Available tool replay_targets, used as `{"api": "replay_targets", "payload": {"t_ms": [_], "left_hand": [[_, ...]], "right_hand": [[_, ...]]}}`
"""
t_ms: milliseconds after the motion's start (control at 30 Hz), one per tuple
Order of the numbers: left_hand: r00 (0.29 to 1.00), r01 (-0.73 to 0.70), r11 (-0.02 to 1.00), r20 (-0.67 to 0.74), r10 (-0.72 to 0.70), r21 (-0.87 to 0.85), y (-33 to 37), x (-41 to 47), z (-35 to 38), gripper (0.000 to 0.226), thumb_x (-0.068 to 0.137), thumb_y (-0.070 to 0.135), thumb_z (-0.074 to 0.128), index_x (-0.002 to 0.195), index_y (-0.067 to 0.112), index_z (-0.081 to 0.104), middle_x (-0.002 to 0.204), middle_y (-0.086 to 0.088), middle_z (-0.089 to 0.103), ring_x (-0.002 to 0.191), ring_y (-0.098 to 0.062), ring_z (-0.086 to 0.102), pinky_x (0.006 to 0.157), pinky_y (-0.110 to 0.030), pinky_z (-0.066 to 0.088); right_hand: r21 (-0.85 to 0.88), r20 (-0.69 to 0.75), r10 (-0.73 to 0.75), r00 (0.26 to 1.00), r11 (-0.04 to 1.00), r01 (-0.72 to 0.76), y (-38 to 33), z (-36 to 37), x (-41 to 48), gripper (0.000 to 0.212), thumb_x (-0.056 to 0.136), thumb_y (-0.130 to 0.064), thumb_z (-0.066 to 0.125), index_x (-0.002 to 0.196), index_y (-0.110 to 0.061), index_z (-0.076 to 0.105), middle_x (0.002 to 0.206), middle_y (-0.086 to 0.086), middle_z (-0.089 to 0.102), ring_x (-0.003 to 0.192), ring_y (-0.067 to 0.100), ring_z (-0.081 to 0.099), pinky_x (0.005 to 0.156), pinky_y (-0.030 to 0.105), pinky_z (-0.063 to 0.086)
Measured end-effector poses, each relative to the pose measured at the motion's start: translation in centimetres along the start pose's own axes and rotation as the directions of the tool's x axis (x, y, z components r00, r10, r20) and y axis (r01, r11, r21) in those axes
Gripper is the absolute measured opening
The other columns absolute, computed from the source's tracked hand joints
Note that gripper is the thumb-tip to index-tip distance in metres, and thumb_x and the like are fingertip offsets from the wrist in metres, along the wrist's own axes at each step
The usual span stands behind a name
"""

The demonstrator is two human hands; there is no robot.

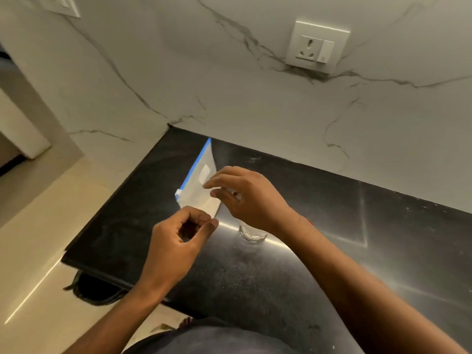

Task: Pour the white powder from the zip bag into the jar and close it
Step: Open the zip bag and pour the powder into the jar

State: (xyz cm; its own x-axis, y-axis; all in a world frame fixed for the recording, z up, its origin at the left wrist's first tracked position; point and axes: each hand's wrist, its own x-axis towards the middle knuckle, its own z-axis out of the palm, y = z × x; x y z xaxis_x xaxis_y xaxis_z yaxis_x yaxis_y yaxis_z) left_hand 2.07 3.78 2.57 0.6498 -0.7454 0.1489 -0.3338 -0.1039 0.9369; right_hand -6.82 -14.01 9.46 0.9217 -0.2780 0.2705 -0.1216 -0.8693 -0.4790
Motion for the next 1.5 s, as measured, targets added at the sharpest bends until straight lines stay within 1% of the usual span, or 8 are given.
{"api": "replay_targets", "payload": {"t_ms": [200,367,467,633,1200,1300,1367,1500], "left_hand": [[0.960,0.043,0.999,-0.278,-0.038,0.014,-2.1,0.0,-2.7,0.030,0.079,0.053,0.078,0.096,0.030,0.069,0.088,0.018,0.073,0.088,-0.002,0.071,0.072,-0.008,0.055],[0.946,0.048,0.998,-0.323,-0.031,0.047,-2.2,2.0,-2.3,0.040,0.083,0.052,0.077,0.110,0.022,0.076,0.097,0.010,0.078,0.089,-0.005,0.074,0.077,-0.016,0.060],[0.941,0.030,0.999,-0.338,-0.013,0.043,-2.4,2.6,-2.1,0.033,0.088,0.048,0.074,0.106,0.020,0.078,0.092,0.006,0.079,0.084,-0.008,0.076,0.075,-0.025,0.064],[0.939,-0.052,0.993,-0.334,0.084,0.104,-3.0,2.7,-2.5,0.030,0.091,0.043,0.072,0.104,0.017,0.079,0.087,0.009,0.077,0.082,-0.006,0.074,0.068,-0.015,0.060],[0.921,-0.090,0.990,-0.370,0.124,0.109,-3.6,2.9,-2.8,0.024,0.087,0.042,0.075,0.096,0.020,0.079,0.094,0.014,0.077,0.093,-0.001,0.072,0.073,-0.012,0.061],[0.949,-0.009,0.999,-0.316,-0.002,-0.033,-2.9,3.8,-4.3,0.032,0.093,0.060,0.068,0.087,0.029,0.074,0.080,0.012,0.073,0.080,-0.009,0.070,0.067,-0.015,0.057],[0.947,0.118,0.987,-0.288,-0.145,-0.107,-2.3,5.7,-5.6,0.035,0.094,0.062,0.062,0.088,0.030,0.074,0.085,0.011,0.074,0.080,-0.006,0.070,0.068,-0.020,0.053],[0.958,0.265,0.958,-0.083,-0.274,-0.112,-0.9,10.3,-6.4,0.011,0.097,0.042,0.071,0.092,0.038,0.080,0.088,0.022,0.077,0.087,0.000,0.073,0.072,-0.020,0.054]], "right_hand": [[-0.186,0.315,-0.214,0.925,0.941,0.281,-1.8,0.9,4.8,0.041,0.105,-0.022,0.062,0.145,-0.029,0.060,0.154,-0.007,0.056,0.138,0.017,0.052,0.099,0.034,0.055],[-0.267,0.397,-0.285,0.872,0.873,0.407,-1.6,2.1,7.2,0.034,0.104,-0.021,0.063,0.137,-0.027,0.066,0.138,-0.006,0.066,0.118,0.011,0.055,0.069,0.006,0.024],[-0.272,0.419,-0.294,0.859,0.862,0.427,-1.4,2.4,7.9,0.031,0.103,-0.019,0.064,0.132,-0.024,0.069,0.129,-0.004,0.068,0.109,0.007,0.049,0.067,0.011,0.023],[-0.301,0.440,-0.343,0.830,0.814,0.496,-0.9,2.4,8.3,0.032,0.103,-0.019,0.065,0.134,-0.025,0.067,0.128,-0.003,0.065,0.112,0.013,0.046,0.082,0.025,0.029],[-0.496,0.356,-0.084,0.931,0.827,0.265,6.6,-2.7,13.3,0.027,0.100,-0.023,0.069,0.126,-0.024,0.074,0.142,0.001,0.061,0.126,0.022,0.052,0.097,0.037,0.052],[-0.260,0.061,0.031,0.998,0.966,-0.014,5.2,-2.0,11.5,0.024,0.098,-0.017,0.071,0.122,-0.017,0.072,0.124,0.004,0.068,0.105,0.021,0.064,0.087,0.032,0.055],[0.123,-0.142,0.231,0.963,0.969,-0.215,3.6,-0.7,9.5,0.014,0.097,-0.018,0.073,0.109,-0.011,0.073,0.100,0.004,0.074,0.080,0.015,0.070,0.071,0.024,0.056],[0.687,0.090,0.561,0.823,0.563,-0.459,0.8,3.1,6.6,0.019,0.098,-0.023,0.072,0.096,-0.004,0.074,0.090,0.015,0.075,0.066,0.018,0.076,0.059,0.026,0.061]]}}
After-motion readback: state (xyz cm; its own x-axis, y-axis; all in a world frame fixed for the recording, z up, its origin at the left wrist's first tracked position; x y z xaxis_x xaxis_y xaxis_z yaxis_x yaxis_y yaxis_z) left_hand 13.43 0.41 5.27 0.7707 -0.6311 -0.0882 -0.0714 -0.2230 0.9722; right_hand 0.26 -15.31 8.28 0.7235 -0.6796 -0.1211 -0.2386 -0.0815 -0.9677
